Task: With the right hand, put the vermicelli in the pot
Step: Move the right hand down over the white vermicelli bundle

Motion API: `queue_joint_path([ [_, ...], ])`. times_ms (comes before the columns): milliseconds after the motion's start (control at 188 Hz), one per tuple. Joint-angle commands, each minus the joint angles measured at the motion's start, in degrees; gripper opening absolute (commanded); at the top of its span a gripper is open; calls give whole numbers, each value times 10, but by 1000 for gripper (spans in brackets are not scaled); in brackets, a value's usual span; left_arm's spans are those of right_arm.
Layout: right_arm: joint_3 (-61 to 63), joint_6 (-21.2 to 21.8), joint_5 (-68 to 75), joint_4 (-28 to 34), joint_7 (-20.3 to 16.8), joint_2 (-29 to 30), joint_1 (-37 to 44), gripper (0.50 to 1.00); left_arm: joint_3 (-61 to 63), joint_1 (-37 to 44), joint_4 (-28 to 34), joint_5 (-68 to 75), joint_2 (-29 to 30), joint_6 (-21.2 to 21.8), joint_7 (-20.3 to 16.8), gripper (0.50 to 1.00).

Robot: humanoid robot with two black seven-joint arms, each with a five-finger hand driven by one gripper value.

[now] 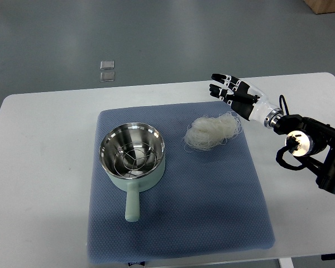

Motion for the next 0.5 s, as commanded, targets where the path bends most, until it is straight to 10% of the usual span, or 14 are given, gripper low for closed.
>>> queue_joint_path([
  [0,1,1,-1,0,-1,-2,2,932,0,0,0,0,0,1,0,1000],
  [496,0,-9,-24,-2,2,-8,10,932,2,-13,8,0,0,2,0,1000],
])
